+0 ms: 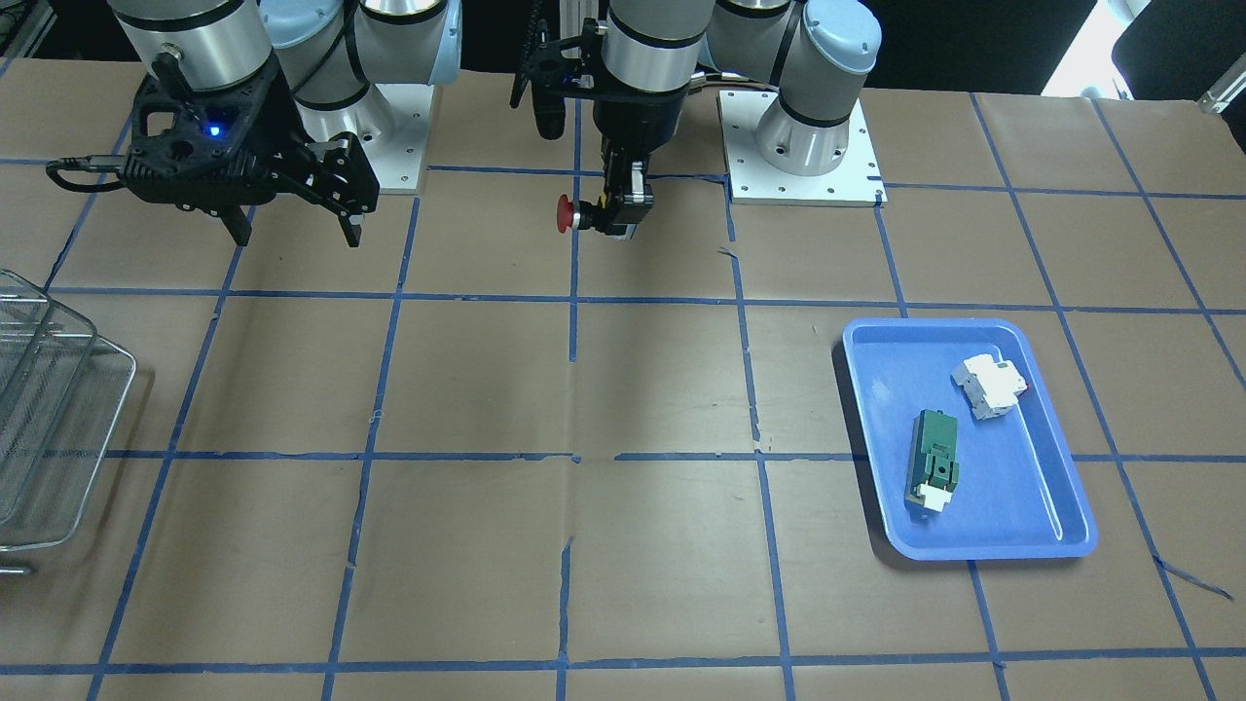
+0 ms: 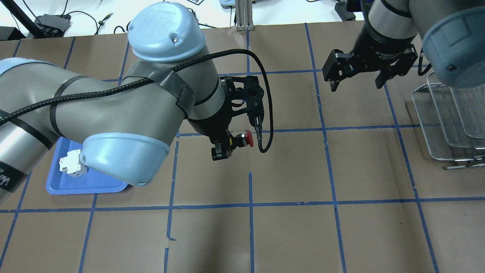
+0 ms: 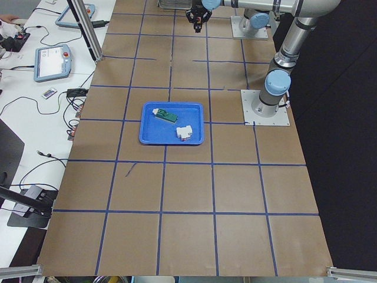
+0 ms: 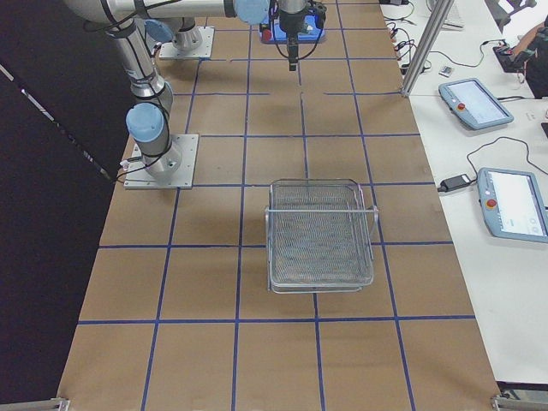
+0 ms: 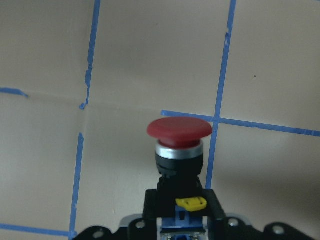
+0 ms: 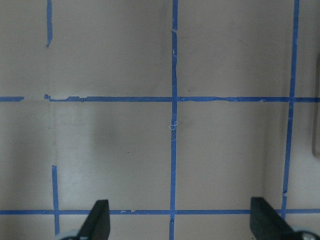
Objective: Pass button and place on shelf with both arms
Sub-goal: 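Hold the button still with the left gripper while the right gripper approaches it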
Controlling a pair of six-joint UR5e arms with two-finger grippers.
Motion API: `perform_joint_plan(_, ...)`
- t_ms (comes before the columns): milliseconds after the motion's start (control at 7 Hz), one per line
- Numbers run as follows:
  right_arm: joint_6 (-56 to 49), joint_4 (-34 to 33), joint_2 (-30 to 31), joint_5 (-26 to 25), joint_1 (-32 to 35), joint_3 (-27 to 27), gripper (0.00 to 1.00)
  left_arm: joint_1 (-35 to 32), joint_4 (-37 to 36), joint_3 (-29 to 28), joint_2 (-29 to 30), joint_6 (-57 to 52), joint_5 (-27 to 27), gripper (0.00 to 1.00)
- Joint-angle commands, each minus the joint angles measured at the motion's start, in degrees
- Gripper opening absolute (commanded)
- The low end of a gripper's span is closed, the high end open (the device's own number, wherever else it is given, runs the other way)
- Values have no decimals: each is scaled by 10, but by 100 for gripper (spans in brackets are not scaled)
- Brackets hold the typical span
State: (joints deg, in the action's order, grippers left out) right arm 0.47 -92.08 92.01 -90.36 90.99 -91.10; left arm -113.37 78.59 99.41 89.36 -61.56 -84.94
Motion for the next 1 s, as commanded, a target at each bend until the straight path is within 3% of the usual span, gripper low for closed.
perform_joint_plan(0, -19, 96, -1, 51, -67, 34, 100, -28, -8, -3, 1, -2, -3, 0)
perform_joint_plan(286, -85, 214, 0, 197, -159, 36, 100, -26, -25, -42, 29, 32, 0, 0)
perform_joint_plan(571, -148, 319, 3, 354, -166, 13, 100, -31, -21, -48, 38, 56, -2, 0)
perform_joint_plan(714, -187, 323, 4, 424, -166, -13, 100, -32, -21, -46, 39, 57, -2, 0)
perform_joint_plan(857, -268, 323, 1, 462, -165, -49, 100, -32, -22, -45, 39, 58, -1, 0)
